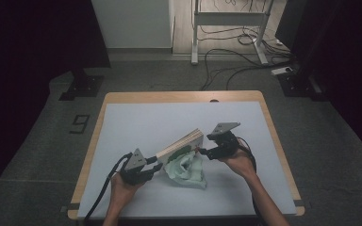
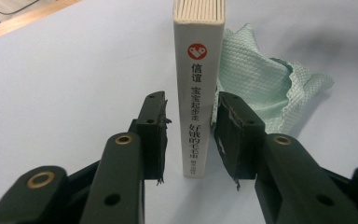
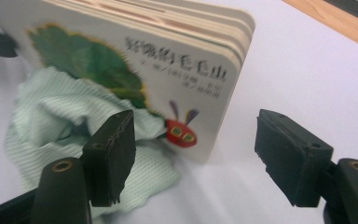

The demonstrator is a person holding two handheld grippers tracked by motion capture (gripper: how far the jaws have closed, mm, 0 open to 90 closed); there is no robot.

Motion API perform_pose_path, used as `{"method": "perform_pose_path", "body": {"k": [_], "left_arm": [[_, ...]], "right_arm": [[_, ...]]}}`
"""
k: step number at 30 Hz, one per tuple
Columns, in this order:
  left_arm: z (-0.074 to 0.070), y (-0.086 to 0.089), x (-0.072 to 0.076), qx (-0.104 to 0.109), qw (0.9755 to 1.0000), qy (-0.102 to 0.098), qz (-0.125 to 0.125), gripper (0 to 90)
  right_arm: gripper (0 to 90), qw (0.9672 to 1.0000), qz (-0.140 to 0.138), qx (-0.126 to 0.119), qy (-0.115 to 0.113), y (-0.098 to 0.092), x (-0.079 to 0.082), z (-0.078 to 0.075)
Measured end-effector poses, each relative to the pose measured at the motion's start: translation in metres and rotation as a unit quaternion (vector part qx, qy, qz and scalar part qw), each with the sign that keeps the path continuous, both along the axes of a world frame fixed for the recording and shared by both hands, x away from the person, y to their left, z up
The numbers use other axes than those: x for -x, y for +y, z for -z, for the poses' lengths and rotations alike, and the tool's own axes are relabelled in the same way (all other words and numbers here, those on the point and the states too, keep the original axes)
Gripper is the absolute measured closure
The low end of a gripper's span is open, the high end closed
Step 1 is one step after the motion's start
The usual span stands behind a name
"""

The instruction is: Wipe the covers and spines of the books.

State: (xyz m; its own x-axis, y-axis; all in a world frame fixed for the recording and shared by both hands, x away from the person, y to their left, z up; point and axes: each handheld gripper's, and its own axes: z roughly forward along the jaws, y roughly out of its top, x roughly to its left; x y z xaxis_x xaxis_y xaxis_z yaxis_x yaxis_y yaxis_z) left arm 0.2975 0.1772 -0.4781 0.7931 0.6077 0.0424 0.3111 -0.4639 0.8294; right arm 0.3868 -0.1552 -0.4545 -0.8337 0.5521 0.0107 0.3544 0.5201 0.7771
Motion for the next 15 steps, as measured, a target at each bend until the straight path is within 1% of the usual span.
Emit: {"method": "perform_pose_path", "body": {"k": [5,7,9,11,12,13,15], "left_arm": [[-0.001,0.000,0.003,-0.008,0.9999,-0.001,-0.009,65.7],[-0.001,0.000,0.003,-0.009,0.9999,0.002,-0.008,67.2],[0.000,-0.001,0.003,-0.012,0.9999,0.005,-0.007,69.9],[0.001,-0.002,0.002,-0.013,0.9999,0.007,-0.004,73.0],[0.001,-0.002,0.002,-0.012,0.9999,0.007,-0.004,73.3],[0.001,-0.002,0.001,-0.012,0.9999,0.007,-0.003,73.5],[0.000,-0.001,0.000,-0.011,0.9999,0.008,-0.002,74.0]], "right_arm": [[26.5,0.9999,-0.015,0.006,0.000,0.012,-0.013,0.005],[26.1,0.9997,-0.022,0.008,0.000,0.015,-0.018,0.008],[25.7,0.9995,-0.029,0.004,0.005,0.016,-0.022,0.012],[28.3,0.9991,-0.042,-0.003,0.008,0.017,-0.024,0.014],[31.1,0.9987,-0.049,-0.010,0.011,0.016,-0.026,0.016],[32.0,0.9983,-0.054,-0.016,0.013,0.016,-0.027,0.017],[36.3,0.9986,-0.050,-0.016,0.006,0.016,-0.026,0.018]]}}
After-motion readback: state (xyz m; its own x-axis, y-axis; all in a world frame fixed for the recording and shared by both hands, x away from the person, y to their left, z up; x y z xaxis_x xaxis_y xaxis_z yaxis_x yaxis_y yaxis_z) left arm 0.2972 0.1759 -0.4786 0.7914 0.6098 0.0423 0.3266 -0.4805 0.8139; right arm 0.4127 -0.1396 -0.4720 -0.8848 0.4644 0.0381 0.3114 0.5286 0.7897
